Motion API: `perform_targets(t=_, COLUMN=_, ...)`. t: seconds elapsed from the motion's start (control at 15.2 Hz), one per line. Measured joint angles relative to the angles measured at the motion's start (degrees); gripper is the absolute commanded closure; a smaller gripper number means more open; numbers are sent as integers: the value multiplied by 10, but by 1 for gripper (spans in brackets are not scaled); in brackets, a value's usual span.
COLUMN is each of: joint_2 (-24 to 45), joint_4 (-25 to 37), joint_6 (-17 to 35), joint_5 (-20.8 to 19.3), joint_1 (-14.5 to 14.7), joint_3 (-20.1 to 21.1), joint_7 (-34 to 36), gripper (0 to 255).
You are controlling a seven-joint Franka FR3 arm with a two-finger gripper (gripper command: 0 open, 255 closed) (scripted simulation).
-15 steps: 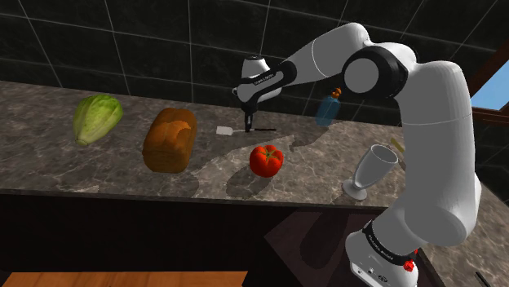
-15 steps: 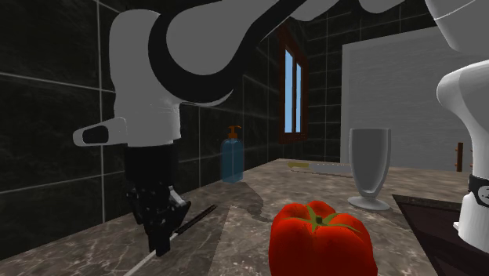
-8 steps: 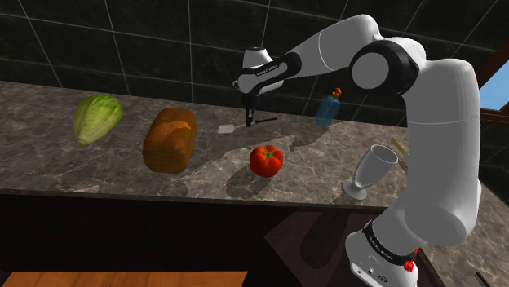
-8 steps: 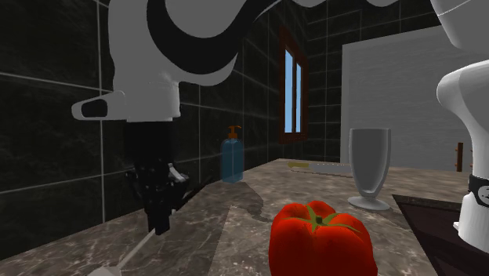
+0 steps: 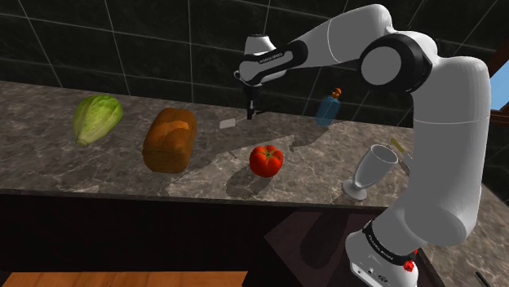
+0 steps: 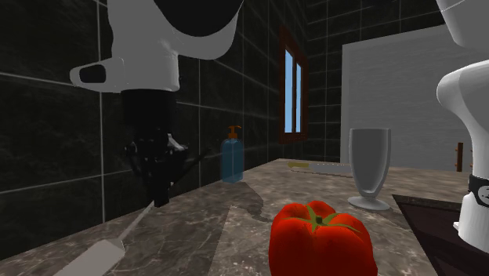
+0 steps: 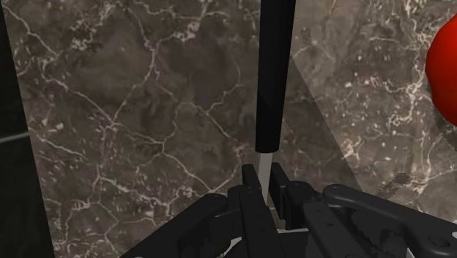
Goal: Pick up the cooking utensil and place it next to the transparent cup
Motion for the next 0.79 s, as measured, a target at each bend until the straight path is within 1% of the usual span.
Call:
perform_targets(t=0.66, joint_2=-40, joint_4=17, joint_6=-57, joint_5=0, joint_1=0, joint_3=0, joint_7=-2, gripper=255)
perform_targets(t=0.79, joint_2=-41, joint_4=30, joint_6=-71, joint_5=0, joint_1=1, joint_3=0, joint_7=-2, gripper=255)
